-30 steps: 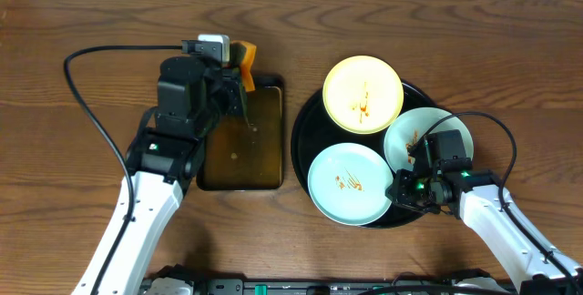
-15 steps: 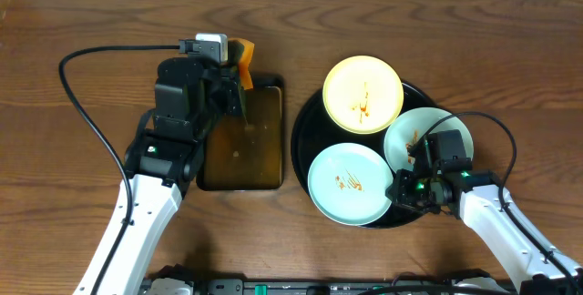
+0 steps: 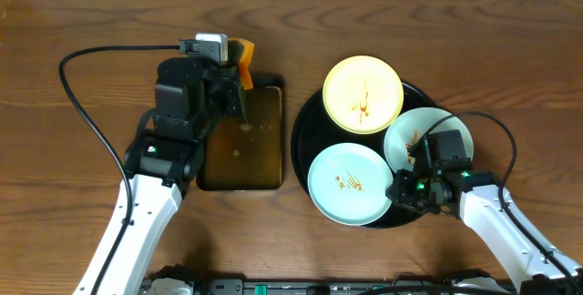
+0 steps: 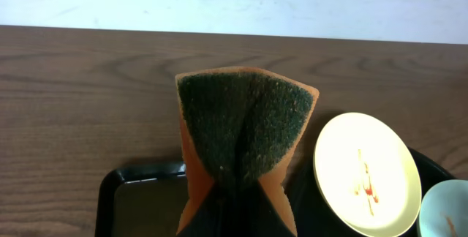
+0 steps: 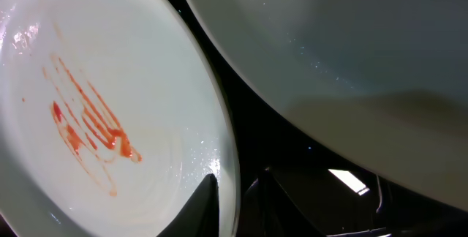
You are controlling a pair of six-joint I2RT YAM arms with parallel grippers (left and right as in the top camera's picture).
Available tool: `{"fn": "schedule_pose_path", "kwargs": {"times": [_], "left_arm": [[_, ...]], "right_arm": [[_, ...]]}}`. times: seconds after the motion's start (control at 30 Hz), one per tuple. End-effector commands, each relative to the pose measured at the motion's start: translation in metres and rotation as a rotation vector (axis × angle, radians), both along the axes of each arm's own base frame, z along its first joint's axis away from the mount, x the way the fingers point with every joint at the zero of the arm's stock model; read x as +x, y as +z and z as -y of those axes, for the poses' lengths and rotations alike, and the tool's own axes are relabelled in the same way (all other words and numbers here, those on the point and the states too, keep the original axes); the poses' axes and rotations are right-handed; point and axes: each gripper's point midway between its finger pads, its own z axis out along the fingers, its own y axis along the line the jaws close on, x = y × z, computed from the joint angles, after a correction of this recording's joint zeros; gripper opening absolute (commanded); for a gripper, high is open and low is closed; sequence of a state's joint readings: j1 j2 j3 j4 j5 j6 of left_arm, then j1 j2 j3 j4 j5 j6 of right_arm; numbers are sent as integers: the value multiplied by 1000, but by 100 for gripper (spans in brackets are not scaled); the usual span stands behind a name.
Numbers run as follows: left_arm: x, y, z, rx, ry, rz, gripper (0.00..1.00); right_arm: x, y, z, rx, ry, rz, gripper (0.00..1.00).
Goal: Clean dirty plates on tray and stack at the side
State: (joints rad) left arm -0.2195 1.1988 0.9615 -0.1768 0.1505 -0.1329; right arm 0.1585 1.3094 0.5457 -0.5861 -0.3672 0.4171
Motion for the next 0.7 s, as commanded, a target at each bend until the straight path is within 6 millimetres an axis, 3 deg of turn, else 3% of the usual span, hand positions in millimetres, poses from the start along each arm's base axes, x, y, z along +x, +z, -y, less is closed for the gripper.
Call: {"fn": "schedule_pose_path", "kwargs": {"times": [0.0, 0.13, 0.27, 0.53, 0.67], "left_arm": [[1, 6, -2, 10, 6, 17, 8], [1, -9, -2, 19, 8, -36, 7], [1, -37, -1, 24, 16, -133, 8], [-10, -123, -2, 33, 66, -437, 8], [-21, -163, 7, 54, 55, -573, 7]], "right_arm": [[-4, -2, -4, 7, 10, -12, 17], [-4, -2, -4, 7, 10, -12, 17], [-4, -2, -4, 7, 10, -12, 17], [-4, -2, -4, 7, 10, -13, 16], [-4, -2, -4, 7, 10, -13, 16]]}}
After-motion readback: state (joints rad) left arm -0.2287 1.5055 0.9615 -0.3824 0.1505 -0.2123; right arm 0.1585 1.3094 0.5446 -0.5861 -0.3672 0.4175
